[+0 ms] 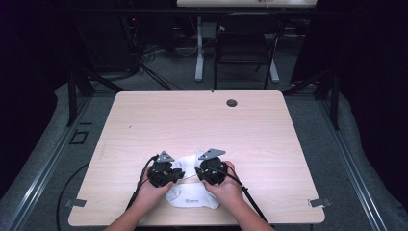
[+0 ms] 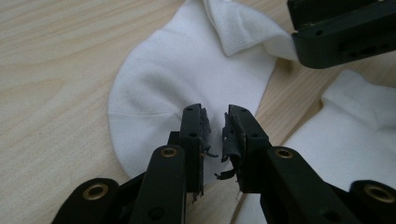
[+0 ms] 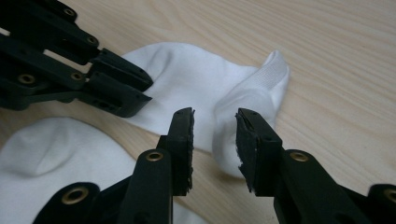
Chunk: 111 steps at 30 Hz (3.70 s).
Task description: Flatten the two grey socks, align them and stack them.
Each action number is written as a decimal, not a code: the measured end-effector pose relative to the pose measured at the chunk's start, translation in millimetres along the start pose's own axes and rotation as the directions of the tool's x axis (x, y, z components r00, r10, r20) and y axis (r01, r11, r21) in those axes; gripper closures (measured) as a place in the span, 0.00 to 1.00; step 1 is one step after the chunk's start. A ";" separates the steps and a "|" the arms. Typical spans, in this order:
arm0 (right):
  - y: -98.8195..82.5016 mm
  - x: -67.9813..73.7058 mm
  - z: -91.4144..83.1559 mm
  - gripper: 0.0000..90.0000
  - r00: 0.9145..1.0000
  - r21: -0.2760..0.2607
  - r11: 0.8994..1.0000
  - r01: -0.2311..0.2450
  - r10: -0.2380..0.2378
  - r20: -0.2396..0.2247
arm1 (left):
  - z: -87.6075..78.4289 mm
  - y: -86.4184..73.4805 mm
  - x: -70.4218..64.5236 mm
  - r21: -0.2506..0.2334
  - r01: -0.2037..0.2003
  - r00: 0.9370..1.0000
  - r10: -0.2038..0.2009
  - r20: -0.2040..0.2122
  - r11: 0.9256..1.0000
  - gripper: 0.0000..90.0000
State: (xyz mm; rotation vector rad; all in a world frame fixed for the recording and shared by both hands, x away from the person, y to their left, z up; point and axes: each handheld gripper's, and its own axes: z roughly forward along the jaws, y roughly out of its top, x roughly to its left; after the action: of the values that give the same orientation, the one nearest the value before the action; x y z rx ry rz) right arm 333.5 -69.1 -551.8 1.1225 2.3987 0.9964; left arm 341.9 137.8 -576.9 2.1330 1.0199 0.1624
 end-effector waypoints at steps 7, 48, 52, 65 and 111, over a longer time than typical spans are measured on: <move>0.3 -3.1 8.5 0.97 0.998 0.038 0.999 0.005 -0.008 0.061 | -0.8 -0.6 2.4 0.000 0.008 1.000 -0.008 0.018 1.000 0.85; -14.9 -26.6 -13.3 0.94 0.992 -0.042 0.991 -0.126 0.126 -0.007 | -5.1 0.1 14.4 -0.014 0.047 0.999 -0.047 -0.014 0.999 0.79; -13.7 -28.1 -2.9 0.94 0.992 -0.016 0.992 -0.121 0.122 0.015 | -4.6 0.4 16.4 -0.014 0.049 0.999 -0.049 -0.013 0.999 0.79; -19.2 -49.5 11.7 0.97 0.981 0.027 0.983 -0.183 0.181 0.066 | -4.3 -0.1 17.1 -0.015 0.044 0.999 -0.044 -0.010 0.999 0.81; -30.6 -56.3 -2.5 0.74 0.969 0.019 0.972 -0.236 0.234 0.079 | -11.0 2.5 42.5 -0.034 0.124 0.986 -0.127 -0.107 0.992 0.62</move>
State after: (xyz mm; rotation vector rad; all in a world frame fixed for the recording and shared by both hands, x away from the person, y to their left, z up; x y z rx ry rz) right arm 351.7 -127.1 -572.3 1.4544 2.2637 0.9734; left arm 367.6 173.5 -575.7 2.0473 1.2052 0.2324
